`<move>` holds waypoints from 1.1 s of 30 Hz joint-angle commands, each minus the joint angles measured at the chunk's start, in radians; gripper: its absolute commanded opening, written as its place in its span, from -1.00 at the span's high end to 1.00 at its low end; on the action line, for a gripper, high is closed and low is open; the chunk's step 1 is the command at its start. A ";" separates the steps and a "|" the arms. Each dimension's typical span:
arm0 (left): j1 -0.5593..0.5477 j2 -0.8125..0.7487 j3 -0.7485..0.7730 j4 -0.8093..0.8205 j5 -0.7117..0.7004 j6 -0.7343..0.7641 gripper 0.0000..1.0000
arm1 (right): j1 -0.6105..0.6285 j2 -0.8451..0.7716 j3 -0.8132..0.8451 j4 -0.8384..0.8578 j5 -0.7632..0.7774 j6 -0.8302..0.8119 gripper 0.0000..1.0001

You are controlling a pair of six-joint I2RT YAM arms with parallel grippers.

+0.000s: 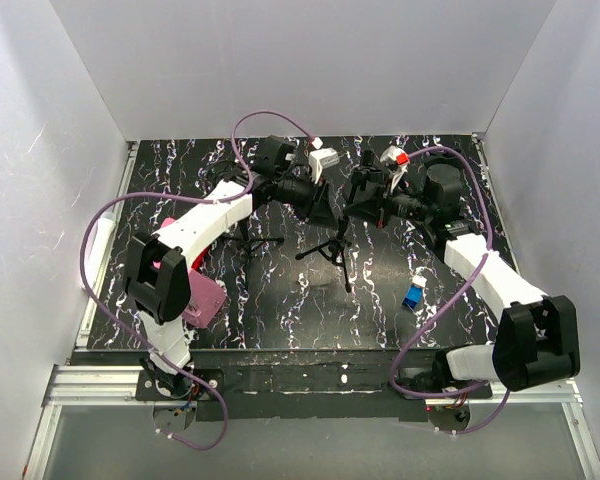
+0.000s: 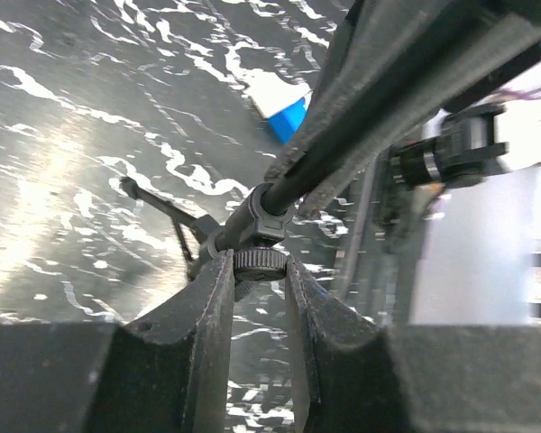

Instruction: Remove the microphone from the stand

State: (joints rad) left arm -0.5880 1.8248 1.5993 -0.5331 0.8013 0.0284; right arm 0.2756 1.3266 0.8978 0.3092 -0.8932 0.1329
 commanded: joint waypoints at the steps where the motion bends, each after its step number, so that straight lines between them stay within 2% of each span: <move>1: 0.060 0.050 0.096 -0.019 0.166 -0.269 1.00 | 0.017 -0.076 -0.002 -0.025 -0.105 0.005 0.97; 4: 0.077 0.080 0.102 -0.020 0.208 -0.389 1.00 | 0.019 -0.084 -0.007 -0.028 -0.104 0.001 0.97; 12: 0.077 0.174 0.212 -0.033 0.394 -0.447 1.00 | 0.019 -0.093 -0.019 -0.041 -0.101 0.001 0.97; 13: 0.077 0.174 0.209 -0.027 0.345 -0.443 0.92 | 0.019 -0.093 -0.019 -0.042 -0.099 0.001 0.97; 14: 0.077 0.156 0.205 -0.050 0.226 -0.412 0.41 | 0.019 -0.093 -0.019 -0.047 -0.096 -0.001 0.97; 17: 0.074 0.107 0.170 -0.047 -0.035 -0.288 -0.19 | 0.017 -0.084 -0.019 -0.051 -0.090 0.005 0.97; 19: 0.070 0.070 0.128 -0.033 -0.120 -0.124 -0.51 | 0.017 -0.069 -0.020 -0.051 -0.087 0.020 0.97; 20: 0.063 0.038 0.093 -0.012 -0.151 0.006 -0.56 | 0.017 -0.060 -0.019 -0.051 -0.090 0.028 0.97; 24: -0.001 -0.148 -0.151 0.186 -0.267 0.345 -0.64 | 0.017 -0.037 -0.023 -0.033 -0.087 0.066 0.97; 26: -0.045 -0.220 -0.235 0.209 -0.272 0.526 -0.64 | 0.019 -0.029 -0.023 -0.032 -0.085 0.071 0.97; 29: -0.091 -0.289 -0.327 0.228 -0.257 0.680 -0.64 | 0.017 -0.020 -0.020 -0.027 -0.084 0.074 0.97; 33: -0.136 -0.334 -0.403 0.272 -0.274 0.794 -0.55 | 0.019 -0.017 -0.017 -0.027 -0.085 0.077 0.97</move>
State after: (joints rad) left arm -0.7040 1.5452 1.2598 -0.3515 0.5720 0.5751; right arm 0.2928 1.3205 0.8677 0.2180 -0.9459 0.1780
